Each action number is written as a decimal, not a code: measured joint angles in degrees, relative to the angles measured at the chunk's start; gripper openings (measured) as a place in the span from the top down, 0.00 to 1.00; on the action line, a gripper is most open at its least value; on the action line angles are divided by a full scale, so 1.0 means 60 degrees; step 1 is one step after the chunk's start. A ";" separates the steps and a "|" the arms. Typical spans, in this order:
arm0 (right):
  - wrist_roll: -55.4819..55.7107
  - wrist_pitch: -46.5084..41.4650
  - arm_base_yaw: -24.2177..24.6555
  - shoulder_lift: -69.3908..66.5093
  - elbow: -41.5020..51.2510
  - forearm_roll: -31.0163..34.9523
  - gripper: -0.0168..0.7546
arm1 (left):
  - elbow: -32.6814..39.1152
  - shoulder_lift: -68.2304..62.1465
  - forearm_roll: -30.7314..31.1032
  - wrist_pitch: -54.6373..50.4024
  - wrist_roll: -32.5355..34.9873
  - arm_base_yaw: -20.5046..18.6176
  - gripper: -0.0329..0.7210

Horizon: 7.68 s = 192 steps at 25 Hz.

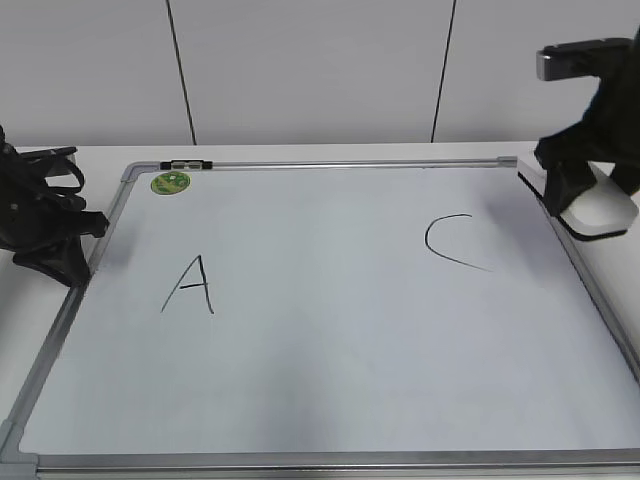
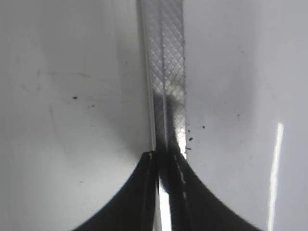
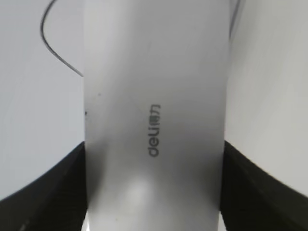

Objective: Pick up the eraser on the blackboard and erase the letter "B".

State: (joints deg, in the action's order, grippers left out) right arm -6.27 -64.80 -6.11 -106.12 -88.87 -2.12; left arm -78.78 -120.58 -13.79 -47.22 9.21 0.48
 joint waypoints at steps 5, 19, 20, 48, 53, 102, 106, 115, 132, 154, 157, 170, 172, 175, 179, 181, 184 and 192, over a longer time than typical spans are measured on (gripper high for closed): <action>0.0000 0.1558 0.0722 0.0647 0.2037 0.0625 0.28 | 0.0000 0.0000 0.0000 0.0000 0.0000 0.0000 0.91; 0.0035 0.3447 0.1389 -0.0204 0.3016 0.1658 0.28 | 0.0000 0.0000 0.0000 0.0000 0.0000 0.0000 0.91; 0.0035 0.3468 0.1389 -0.0269 0.3016 0.1702 0.28 | 0.0000 0.0000 0.0000 0.0000 0.0000 0.0000 0.91; 0.0056 0.3400 0.1389 -0.0436 0.3016 0.1361 0.20 | -0.0064 -0.0025 0.0000 -0.0042 0.0000 0.0000 0.90; 0.0056 0.3101 0.1389 -0.0031 0.3016 0.1229 0.20 | -0.0598 -0.0224 0.0126 -0.0383 0.0034 0.0000 0.78; 0.0365 -0.1145 0.1389 0.8968 0.3367 0.2038 0.21 | 0.4458 1.1785 0.0577 -0.4011 -0.0739 0.0018 0.44; 0.0423 -0.1178 0.1389 1.0538 0.4070 0.2060 0.21 | 0.5659 1.3143 0.0396 -0.4048 -0.0760 0.0324 0.44; 0.0423 -0.1296 0.1104 1.3924 0.6354 0.1200 0.21 | 0.6458 1.5305 0.0938 -0.4085 -0.0819 0.0564 0.44; 0.0423 -0.0473 0.1104 1.5454 0.9977 0.0573 0.21 | 0.8228 1.5480 0.1562 -0.2614 -0.1045 0.0564 0.44; 0.0463 -0.0067 0.1104 1.5454 1.0151 0.0573 0.22 | 0.8252 1.5597 0.1586 -0.2529 -0.1045 0.0564 0.44; 0.0463 -0.0067 0.1104 1.5470 1.0151 0.0573 0.22 | 0.8252 1.6101 0.1586 -0.2529 -0.1045 0.0564 0.44; 0.0478 -0.0067 0.1104 1.7293 1.0151 0.0573 0.22 | 0.8252 1.9562 0.1586 -0.2566 -0.1045 0.0426 0.44; 0.0478 -0.0067 0.1104 1.7672 1.0151 0.0573 0.22 | 0.8252 1.9963 0.1586 -0.2584 -0.1045 0.0324 0.44; 0.0478 -0.0067 0.1104 1.7838 1.0151 0.0589 0.22 | 0.8252 2.0002 0.1586 -0.2614 -0.1045 0.0148 0.46; 0.0478 -0.0067 0.1104 1.7854 1.0151 0.0589 0.22 | 0.8252 2.0002 0.1569 -0.2614 -0.1045 0.0067 0.48; 0.0478 -0.0067 0.1104 1.7854 1.0151 0.0589 0.22 | 0.8252 2.0002 0.1569 -0.2614 -0.1045 0.0045 0.49; 0.0478 -0.0067 0.1104 1.7854 1.0151 0.0589 0.22 | 0.8252 2.0002 0.1569 -0.2614 -0.1045 0.0045 0.49; 0.0478 -0.0084 0.1104 1.7854 1.0151 0.0589 0.22 | 0.8252 2.0002 0.1569 -0.2614 -0.1045 0.0045 0.52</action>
State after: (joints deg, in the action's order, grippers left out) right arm -3.40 -65.30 0.51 1.00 -27.97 1.41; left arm -29.27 -0.57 -4.38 -62.90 2.93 0.75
